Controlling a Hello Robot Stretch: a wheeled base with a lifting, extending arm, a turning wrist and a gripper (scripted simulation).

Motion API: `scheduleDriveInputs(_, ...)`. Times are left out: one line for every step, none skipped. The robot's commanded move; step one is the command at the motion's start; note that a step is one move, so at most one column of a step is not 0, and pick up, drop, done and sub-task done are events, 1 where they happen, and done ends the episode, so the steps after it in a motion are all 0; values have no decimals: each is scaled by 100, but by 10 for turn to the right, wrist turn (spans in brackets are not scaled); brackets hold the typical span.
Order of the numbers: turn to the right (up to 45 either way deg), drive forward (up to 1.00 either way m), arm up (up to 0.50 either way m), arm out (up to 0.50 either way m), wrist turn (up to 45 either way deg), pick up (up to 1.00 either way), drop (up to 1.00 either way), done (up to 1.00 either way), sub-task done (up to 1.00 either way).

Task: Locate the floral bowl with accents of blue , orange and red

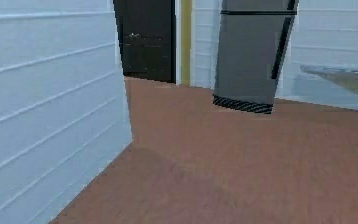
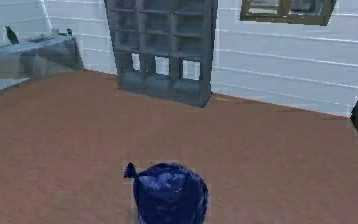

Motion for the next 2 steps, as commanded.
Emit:
scheduleDriveInputs(0,100,0,0,0,0,0,0,0)
scheduleDriveInputs(-30,0,0,0,0,0,0,0,0)
